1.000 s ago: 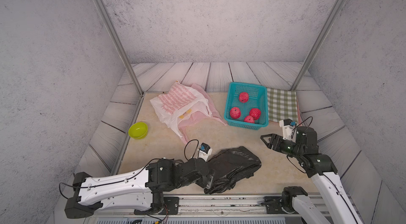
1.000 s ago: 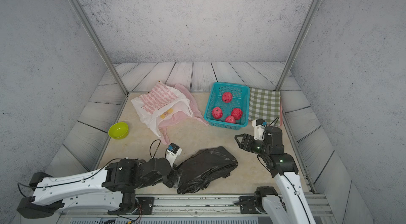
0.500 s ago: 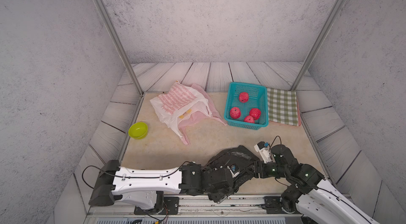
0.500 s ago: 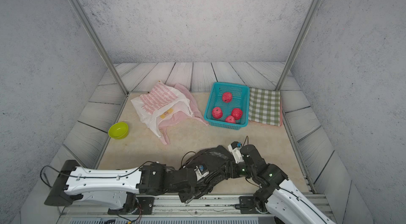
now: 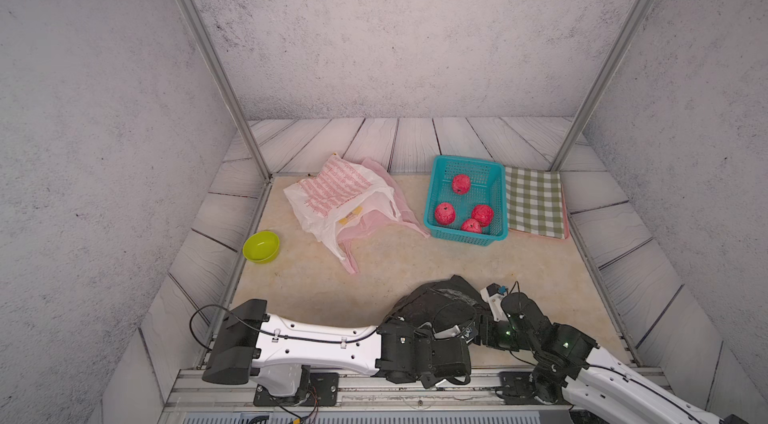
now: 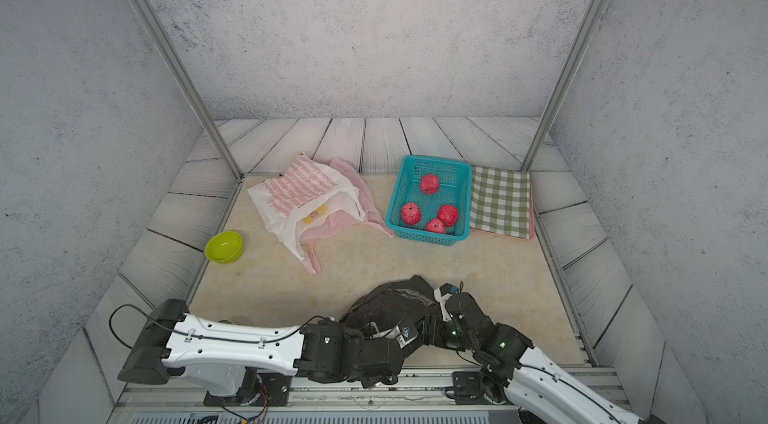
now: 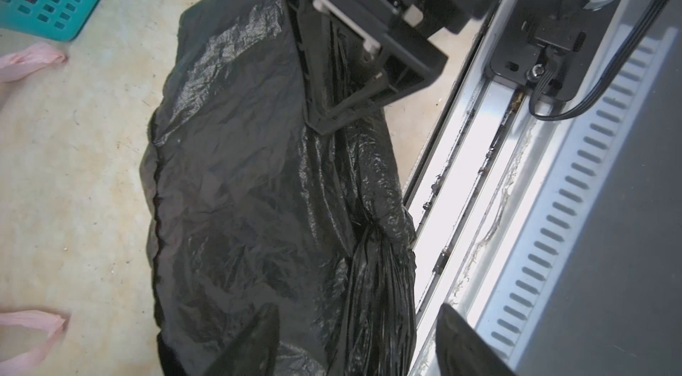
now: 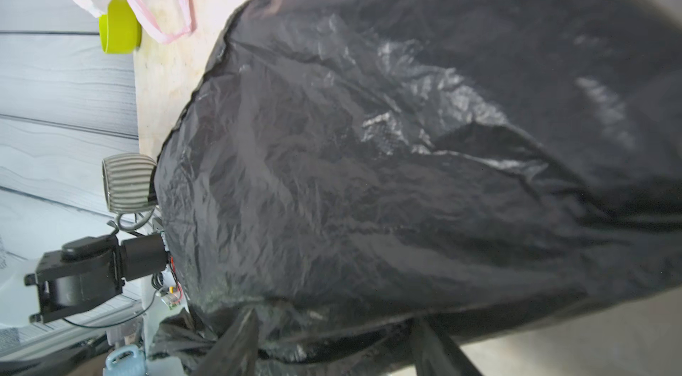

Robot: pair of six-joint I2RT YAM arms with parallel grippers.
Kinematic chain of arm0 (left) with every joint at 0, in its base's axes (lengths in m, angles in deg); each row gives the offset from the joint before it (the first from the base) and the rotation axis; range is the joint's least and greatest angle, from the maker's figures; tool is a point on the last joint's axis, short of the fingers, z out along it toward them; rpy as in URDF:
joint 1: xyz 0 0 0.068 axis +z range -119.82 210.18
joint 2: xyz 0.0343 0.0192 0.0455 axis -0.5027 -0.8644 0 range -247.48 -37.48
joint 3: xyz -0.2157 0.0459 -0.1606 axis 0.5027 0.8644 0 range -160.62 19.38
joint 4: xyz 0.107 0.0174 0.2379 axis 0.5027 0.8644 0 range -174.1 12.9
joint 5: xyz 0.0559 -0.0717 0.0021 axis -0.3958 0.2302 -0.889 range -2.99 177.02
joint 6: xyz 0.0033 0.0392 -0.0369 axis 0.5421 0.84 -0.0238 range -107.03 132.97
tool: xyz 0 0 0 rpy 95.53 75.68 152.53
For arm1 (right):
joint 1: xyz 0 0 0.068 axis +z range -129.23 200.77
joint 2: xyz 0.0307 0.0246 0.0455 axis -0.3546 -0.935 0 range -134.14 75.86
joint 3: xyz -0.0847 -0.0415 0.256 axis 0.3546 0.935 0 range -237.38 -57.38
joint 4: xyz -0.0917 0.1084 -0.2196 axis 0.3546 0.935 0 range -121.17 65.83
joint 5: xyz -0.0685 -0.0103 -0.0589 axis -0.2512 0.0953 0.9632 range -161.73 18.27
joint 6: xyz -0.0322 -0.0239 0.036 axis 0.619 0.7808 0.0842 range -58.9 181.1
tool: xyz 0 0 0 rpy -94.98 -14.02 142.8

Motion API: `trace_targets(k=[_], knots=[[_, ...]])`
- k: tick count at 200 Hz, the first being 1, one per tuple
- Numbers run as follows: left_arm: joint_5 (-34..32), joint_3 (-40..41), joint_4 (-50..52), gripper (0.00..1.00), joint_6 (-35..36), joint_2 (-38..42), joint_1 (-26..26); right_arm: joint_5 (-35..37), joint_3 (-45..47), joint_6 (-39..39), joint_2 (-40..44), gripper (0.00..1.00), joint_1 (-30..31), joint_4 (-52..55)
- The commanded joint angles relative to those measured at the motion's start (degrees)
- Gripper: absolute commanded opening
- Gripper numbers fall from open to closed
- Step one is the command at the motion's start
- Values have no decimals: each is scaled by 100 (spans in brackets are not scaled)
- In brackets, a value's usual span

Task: Untie the knot of a plastic bag & take out the apple
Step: Untie the plastic bag at the center of the board.

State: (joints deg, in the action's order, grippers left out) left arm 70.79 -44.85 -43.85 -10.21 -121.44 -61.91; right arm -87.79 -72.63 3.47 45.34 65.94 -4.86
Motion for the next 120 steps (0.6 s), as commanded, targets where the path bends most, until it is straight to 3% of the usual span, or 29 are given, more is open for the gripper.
trace_targets(k=[1, 62, 120], knots=[[-233, 74, 200, 69, -44, 173, -9, 49, 39, -415, 108, 68, 86, -81], [-516, 139, 423, 68, -31, 367, -8, -298, 314, -767, 811, 64, 158, 860], [-440, 218, 269, 68, -14, 294, -10, -484, 488, -886, 136, 63, 230, 25]])
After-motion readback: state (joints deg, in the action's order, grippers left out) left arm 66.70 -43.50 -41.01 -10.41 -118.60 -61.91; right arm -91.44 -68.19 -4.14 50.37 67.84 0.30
